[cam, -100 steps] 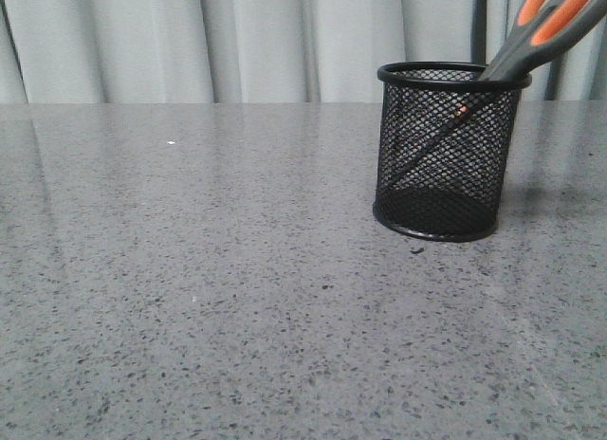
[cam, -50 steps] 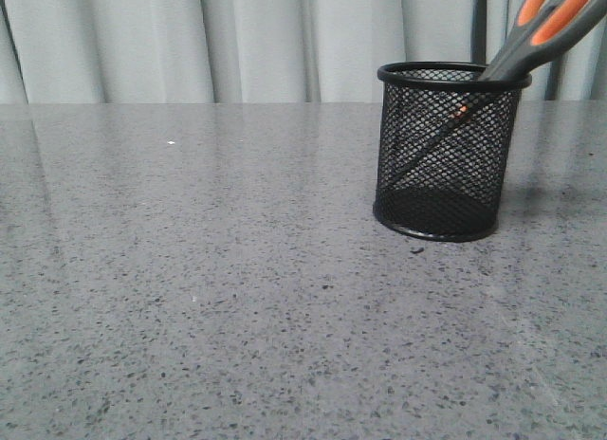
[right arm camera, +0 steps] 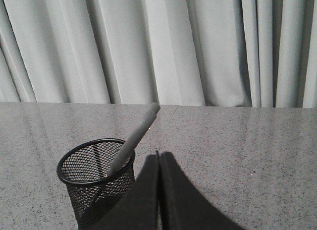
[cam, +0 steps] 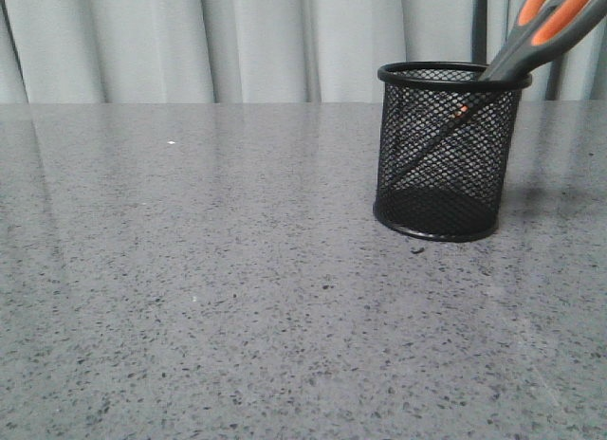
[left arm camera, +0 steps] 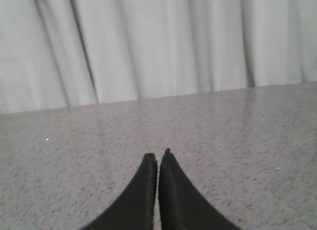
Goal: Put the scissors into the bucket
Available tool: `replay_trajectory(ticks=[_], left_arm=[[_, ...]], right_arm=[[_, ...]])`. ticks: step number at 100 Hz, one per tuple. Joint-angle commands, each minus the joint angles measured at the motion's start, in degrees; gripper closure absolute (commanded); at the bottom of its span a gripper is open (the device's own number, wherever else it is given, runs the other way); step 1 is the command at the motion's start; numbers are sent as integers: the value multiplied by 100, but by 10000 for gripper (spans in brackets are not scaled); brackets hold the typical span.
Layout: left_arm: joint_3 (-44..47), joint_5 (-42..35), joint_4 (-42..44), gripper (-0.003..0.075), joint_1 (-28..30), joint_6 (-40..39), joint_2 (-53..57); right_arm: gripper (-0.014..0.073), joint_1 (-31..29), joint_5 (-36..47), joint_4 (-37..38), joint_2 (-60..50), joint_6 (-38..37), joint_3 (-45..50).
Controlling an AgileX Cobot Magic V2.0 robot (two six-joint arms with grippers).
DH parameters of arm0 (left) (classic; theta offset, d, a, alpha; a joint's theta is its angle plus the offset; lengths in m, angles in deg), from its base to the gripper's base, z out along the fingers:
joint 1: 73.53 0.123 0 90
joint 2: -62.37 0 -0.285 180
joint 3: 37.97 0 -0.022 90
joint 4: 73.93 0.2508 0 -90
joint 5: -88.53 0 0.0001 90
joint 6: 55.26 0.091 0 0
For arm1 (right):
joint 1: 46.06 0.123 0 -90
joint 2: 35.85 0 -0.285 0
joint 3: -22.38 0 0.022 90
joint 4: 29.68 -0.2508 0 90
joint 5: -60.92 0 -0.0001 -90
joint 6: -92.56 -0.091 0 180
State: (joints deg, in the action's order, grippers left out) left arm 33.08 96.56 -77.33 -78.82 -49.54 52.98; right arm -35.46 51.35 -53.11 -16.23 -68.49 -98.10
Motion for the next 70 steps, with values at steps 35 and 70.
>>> replay_trajectory(ticks=[35,70], left_arm=[[722,-664,11,741,435,-114,338],[710,-689,-19,741,435,-114,338]], right_arm=[[662,2,425,-17,46,64,-139],[662,2,425,-17,46,64,-139]])
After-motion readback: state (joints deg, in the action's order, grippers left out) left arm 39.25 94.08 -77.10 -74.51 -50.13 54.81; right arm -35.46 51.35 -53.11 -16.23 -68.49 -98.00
